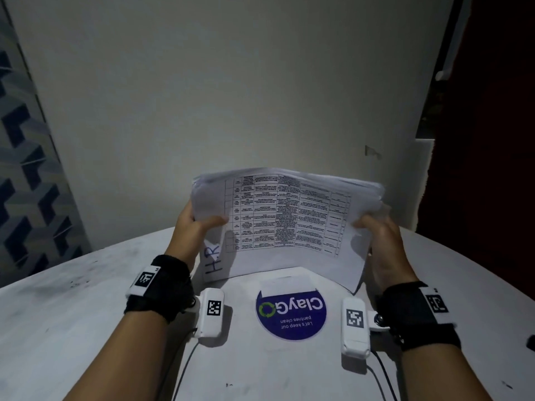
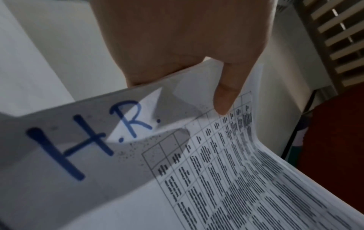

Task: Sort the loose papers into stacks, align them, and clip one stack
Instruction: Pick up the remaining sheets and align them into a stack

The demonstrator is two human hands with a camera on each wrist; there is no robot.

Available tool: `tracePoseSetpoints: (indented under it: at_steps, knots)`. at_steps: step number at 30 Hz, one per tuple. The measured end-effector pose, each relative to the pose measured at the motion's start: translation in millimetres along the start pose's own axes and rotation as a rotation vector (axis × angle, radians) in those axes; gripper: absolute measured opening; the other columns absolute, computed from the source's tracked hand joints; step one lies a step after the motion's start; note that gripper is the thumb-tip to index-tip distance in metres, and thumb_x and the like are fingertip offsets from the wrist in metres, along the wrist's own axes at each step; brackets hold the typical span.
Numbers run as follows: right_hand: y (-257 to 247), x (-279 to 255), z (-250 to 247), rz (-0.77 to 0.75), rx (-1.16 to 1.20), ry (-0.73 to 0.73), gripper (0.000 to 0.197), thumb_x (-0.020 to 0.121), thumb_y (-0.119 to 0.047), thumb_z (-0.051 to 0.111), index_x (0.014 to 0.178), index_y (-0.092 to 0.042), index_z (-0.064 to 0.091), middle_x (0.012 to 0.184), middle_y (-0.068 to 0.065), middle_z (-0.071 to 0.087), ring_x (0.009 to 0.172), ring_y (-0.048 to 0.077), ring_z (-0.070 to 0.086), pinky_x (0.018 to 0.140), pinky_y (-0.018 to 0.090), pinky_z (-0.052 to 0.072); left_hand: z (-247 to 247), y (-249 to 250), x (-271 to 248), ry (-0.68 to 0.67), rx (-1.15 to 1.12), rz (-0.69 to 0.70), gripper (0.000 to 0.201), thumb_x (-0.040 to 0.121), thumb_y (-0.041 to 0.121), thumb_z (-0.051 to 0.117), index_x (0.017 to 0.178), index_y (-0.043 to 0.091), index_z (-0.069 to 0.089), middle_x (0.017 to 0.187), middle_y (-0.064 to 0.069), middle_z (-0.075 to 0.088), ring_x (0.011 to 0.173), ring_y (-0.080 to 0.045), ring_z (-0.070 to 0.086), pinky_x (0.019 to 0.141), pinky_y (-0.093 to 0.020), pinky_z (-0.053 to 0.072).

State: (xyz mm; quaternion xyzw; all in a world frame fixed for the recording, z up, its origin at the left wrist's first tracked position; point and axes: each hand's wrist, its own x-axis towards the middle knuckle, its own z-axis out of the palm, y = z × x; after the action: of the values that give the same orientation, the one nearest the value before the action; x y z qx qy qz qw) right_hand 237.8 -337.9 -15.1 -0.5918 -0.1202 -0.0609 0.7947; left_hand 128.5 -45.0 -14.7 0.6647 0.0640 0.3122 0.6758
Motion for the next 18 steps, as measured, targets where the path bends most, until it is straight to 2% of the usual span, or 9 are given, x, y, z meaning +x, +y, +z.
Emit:
tracePoseSetpoints:
  at_steps: [2,4,5,7,9,11,13,15,18]
  knots:
    - [-5.0,-0.9,4.3,-0.045,-0.012,-0.033,0.032,0.079,-0.003,0.060,0.091,-0.030,0.073,0.107,0.008,0.075,0.107,0.029,0.067,0.096,0.048,0.052,3.9,2.3,0.1,-0.004,0.022,0.017,0.046,0.084,-0.007,0.069,0.125,0.014,0.065,0.111,-0.005,0.075,0.101,-0.019,0.070,0.077,-0.025,0.058]
    - [-8.7,2.0,4.8,-0.098,0.003,0.021,0.026,0.079,-0.002,0.061,0.087,-0.025,0.069,0.098,0.006,0.072,0.098,0.024,0.068,0.089,0.043,0.053,4.4,2.9,1.4,0.041,0.006,0.035,0.044,0.083,-0.011,0.067,0.115,0.019,0.066,0.106,-0.005,0.075,0.095,-0.020,0.070,0.074,-0.028,0.059]
    - [-8.5,3.5,3.1,-0.096,0.023,0.039,0.025,0.078,-0.002,0.061,0.088,-0.024,0.069,0.098,0.005,0.072,0.098,0.025,0.067,0.087,0.042,0.053,2.9,1.9,2.2,0.056,-0.002,0.034,0.045,0.082,-0.012,0.066,0.114,0.021,0.066,0.107,-0.005,0.074,0.097,-0.021,0.069,0.078,-0.032,0.059]
    - [-1.7,5.0,-0.2,-0.032,0.046,0.026,0.032,0.077,0.000,0.060,0.094,-0.024,0.073,0.104,0.006,0.075,0.105,0.029,0.068,0.091,0.044,0.054,-0.3,-2.1,2.9,0.059,-0.009,0.011,0.044,0.083,-0.008,0.067,0.116,0.021,0.066,0.113,-0.007,0.074,0.103,-0.028,0.068,0.087,-0.038,0.057]
    - [8.8,2.9,0.4,0.036,0.035,-0.022,0.037,0.080,0.005,0.058,0.103,-0.019,0.073,0.108,0.007,0.077,0.109,0.032,0.069,0.095,0.044,0.057,-1.0,-6.6,2.7,0.040,-0.023,-0.011,0.039,0.085,-0.006,0.067,0.116,0.016,0.067,0.106,-0.004,0.076,0.101,-0.029,0.068,0.079,-0.030,0.057]
    - [11.6,-1.6,4.6,0.034,0.023,-0.010,0.034,0.084,0.010,0.060,0.103,-0.015,0.071,0.103,0.004,0.078,0.106,0.029,0.071,0.085,0.035,0.060,2.0,-4.9,1.2,0.036,-0.038,-0.009,0.036,0.086,-0.008,0.066,0.116,0.014,0.067,0.097,0.002,0.077,0.092,-0.018,0.069,0.066,-0.020,0.056]
    - [7.0,-3.1,6.6,-0.032,0.018,0.022,0.035,0.084,0.011,0.063,0.100,-0.018,0.071,0.098,0.000,0.079,0.099,0.023,0.074,0.080,0.030,0.060,5.2,-0.6,1.2,0.045,-0.062,0.019,0.039,0.085,-0.008,0.067,0.118,0.013,0.066,0.099,0.001,0.076,0.089,-0.013,0.071,0.065,-0.019,0.057]
    - [3.3,-1.9,4.9,-0.077,0.010,0.033,0.034,0.083,0.009,0.067,0.098,-0.022,0.073,0.098,-0.002,0.079,0.096,0.020,0.074,0.084,0.033,0.060,5.2,0.5,2.6,0.052,-0.068,0.035,0.040,0.086,-0.007,0.068,0.119,0.014,0.066,0.105,-0.002,0.076,0.094,-0.015,0.073,0.071,-0.022,0.058]
    - [12.0,2.9,-1.4,-0.011,-0.002,0.051,0.034,0.076,0.001,0.065,0.103,-0.019,0.073,0.106,0.004,0.078,0.105,0.029,0.072,0.097,0.048,0.057,6.0,-2.5,1.2,0.031,-0.001,-0.012,0.036,0.088,-0.005,0.068,0.116,0.017,0.066,0.110,-0.004,0.075,0.110,-0.028,0.070,0.079,-0.030,0.057]
